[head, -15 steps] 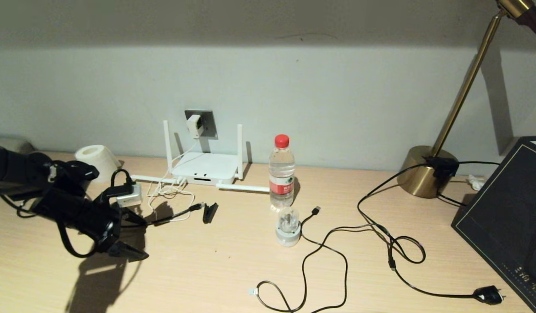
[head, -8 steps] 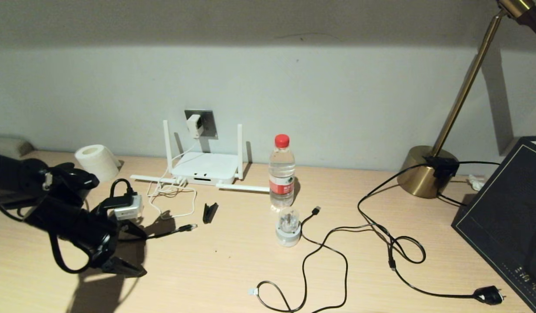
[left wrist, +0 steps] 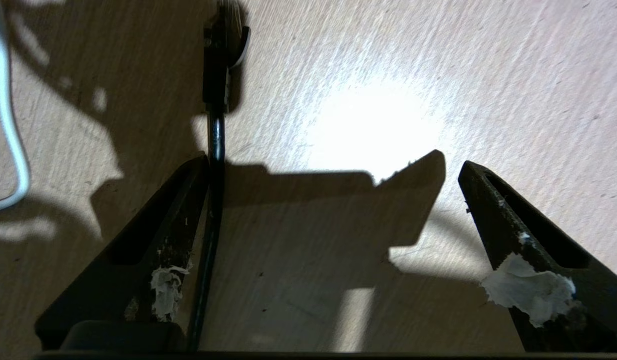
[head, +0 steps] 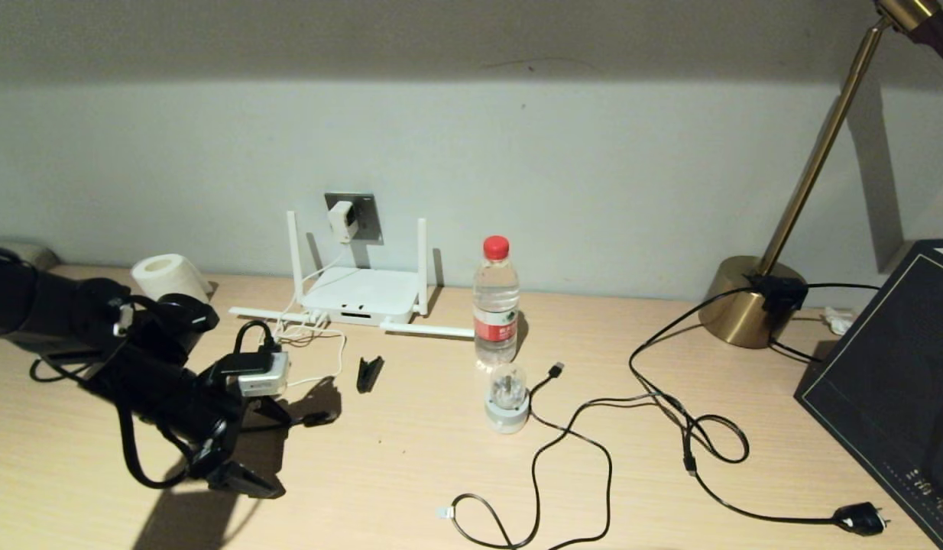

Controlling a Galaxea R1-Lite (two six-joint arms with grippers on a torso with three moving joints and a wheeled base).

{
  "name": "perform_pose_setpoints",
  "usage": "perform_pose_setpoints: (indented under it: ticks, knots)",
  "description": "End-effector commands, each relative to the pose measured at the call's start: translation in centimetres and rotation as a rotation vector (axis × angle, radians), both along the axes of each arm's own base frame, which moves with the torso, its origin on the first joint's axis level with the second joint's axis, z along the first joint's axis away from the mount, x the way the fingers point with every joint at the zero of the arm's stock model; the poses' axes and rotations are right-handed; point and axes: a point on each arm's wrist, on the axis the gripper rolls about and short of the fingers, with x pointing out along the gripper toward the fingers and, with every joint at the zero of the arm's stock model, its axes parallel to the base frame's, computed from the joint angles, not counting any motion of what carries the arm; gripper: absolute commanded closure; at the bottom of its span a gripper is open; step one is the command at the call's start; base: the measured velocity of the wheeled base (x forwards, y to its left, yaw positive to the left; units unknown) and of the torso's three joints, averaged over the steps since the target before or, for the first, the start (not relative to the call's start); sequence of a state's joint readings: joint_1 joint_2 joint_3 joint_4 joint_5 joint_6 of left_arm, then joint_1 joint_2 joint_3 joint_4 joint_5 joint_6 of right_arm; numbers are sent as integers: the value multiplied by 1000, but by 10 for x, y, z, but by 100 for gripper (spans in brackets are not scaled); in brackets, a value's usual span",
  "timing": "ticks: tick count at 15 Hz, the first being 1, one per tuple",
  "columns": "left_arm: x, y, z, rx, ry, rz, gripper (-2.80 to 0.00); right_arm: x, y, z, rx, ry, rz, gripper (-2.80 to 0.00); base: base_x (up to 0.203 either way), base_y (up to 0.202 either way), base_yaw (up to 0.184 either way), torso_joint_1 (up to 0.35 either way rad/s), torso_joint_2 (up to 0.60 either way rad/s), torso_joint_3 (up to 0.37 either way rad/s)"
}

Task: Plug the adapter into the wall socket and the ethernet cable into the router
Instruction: Hand it to the other hand

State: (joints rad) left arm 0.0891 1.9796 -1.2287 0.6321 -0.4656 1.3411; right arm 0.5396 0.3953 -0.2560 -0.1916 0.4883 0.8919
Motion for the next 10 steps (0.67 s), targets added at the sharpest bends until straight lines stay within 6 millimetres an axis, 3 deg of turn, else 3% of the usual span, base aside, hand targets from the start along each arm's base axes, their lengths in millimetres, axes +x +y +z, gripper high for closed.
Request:
perform_pose_setpoints:
  ticks: [1,10]
  knots:
    - [2,0,5,51,-43,-4,-280,0,0,0,3,5,3,0,0,0,0,0,0,0]
    - [22,4,18,218,-200,-78,-280,1,1,0,0,9,3,0,0,0,0,0,0,0]
